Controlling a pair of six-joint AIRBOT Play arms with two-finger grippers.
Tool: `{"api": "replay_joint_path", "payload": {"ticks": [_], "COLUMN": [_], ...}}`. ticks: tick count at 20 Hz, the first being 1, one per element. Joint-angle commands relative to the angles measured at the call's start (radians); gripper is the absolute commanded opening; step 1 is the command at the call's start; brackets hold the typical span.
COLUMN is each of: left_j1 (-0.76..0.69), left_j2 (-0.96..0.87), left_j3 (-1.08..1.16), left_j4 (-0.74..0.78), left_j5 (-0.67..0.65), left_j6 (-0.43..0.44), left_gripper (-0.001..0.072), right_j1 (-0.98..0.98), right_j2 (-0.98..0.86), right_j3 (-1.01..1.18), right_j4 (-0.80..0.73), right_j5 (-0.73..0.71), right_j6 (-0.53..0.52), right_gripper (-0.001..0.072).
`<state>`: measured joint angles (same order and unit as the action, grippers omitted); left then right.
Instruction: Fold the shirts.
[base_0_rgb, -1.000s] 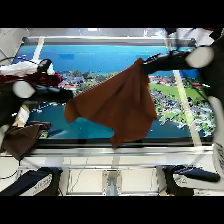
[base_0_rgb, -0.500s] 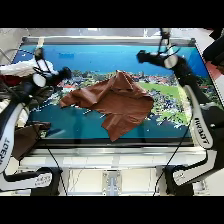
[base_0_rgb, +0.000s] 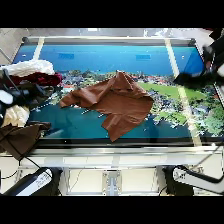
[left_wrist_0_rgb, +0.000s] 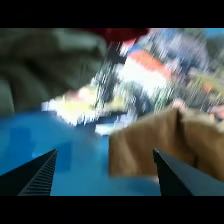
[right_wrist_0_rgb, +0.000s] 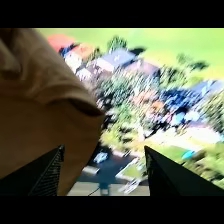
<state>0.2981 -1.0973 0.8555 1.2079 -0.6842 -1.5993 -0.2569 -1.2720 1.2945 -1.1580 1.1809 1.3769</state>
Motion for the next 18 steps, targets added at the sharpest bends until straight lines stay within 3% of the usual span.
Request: {"api": "replay_joint_path", "payload": {"ticks": [1, 3, 5, 10, 13, 18], "left_j1": [0.016, 0.011, -0.024, -0.163, -0.199, -0.204], "left_j2": [0.085, 0.090, 0.060, -0.058, -0.134, -0.246], "left_j3": [-0.288, -0.391, -0.410, -0.390, -0.324, -0.245], "left_j4": [-0.287, -0.476, -0.502, -0.641, -0.640, -0.640], "left_j5": [0.123, 0.245, 0.263, 0.470, 0.476, 0.484], "left_j6": [-0.085, -0.095, -0.033, -0.016, -0.016, -0.016], "left_gripper": [0.0697, 0.0697, 0.0697, 0.0697, 0.0697, 0.0697], "right_j1": [-0.022, -0.022, -0.016, 0.133, 0.218, 0.301], "right_j2": [0.197, 0.277, 0.302, 0.301, 0.290, 0.194], "right_j3": [-0.479, -0.700, -0.813, -0.878, -0.878, -0.878], "right_j4": [0.299, 0.561, 0.675, 0.688, 0.695, 0.700], "right_j5": [-0.221, -0.399, -0.381, -0.433, -0.512, -0.518], "right_j6": [-0.036, -0.042, -0.132, -0.138, -0.136, -0.108], "right_gripper": [0.0552, 0.0553, 0.0553, 0.0553, 0.0552, 0.0552]}}
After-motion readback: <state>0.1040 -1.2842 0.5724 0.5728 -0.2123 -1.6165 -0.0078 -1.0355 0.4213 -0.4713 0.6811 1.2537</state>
